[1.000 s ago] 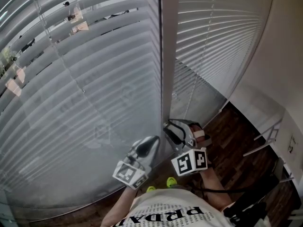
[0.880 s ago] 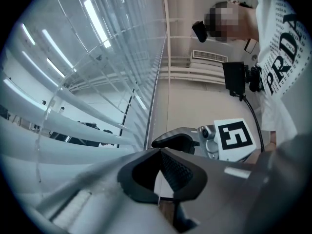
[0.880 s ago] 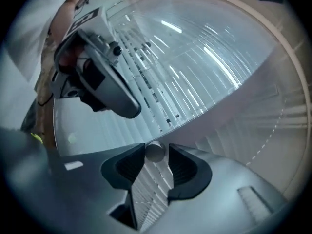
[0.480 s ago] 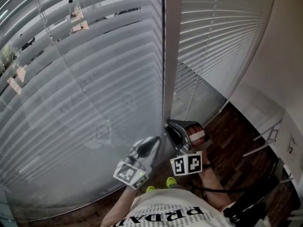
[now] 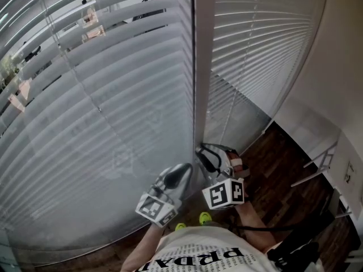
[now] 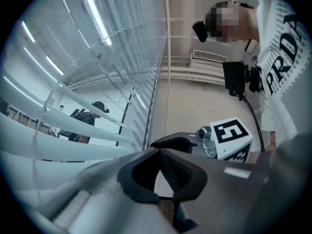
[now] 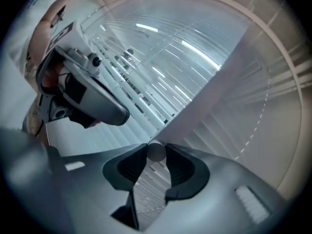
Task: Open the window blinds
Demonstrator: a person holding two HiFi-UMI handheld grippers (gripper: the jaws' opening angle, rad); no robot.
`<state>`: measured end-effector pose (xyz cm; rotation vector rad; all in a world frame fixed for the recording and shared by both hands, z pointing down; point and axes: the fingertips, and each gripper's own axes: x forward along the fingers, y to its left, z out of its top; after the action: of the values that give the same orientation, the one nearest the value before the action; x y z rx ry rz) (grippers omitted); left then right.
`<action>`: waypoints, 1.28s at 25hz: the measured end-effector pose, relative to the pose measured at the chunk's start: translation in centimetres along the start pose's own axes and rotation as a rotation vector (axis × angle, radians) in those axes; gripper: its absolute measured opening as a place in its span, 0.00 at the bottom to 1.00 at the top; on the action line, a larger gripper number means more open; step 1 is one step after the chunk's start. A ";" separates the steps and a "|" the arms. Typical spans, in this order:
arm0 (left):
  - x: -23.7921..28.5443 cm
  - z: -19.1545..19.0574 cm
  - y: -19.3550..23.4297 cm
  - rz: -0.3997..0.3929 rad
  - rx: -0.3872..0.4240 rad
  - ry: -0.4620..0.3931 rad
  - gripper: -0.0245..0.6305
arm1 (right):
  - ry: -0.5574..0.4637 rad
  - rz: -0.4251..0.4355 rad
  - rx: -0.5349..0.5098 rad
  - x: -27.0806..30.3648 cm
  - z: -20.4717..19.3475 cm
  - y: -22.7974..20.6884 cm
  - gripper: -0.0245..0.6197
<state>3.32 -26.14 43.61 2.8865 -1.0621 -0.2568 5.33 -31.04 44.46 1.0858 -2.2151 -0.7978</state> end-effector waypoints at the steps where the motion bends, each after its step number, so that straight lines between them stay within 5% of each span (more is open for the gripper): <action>1: 0.0 0.0 0.0 -0.001 0.001 0.000 0.03 | -0.008 0.008 0.043 0.0 0.0 -0.1 0.24; 10: 0.1 0.0 -0.1 -0.004 -0.002 0.001 0.03 | -0.074 0.067 0.445 -0.1 -0.1 -0.6 0.24; 23: 0.3 0.4 -0.4 -0.012 -0.012 -0.006 0.03 | -0.149 0.138 0.843 -0.2 -0.3 -1.2 0.25; 32: 0.6 1.1 -0.4 -0.012 -0.035 -0.025 0.03 | -0.169 0.145 0.901 -0.1 -0.1 -1.4 0.25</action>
<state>3.88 -26.20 42.42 2.8669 -1.0331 -0.3097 6.19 -31.68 43.54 1.2296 -2.8348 0.2442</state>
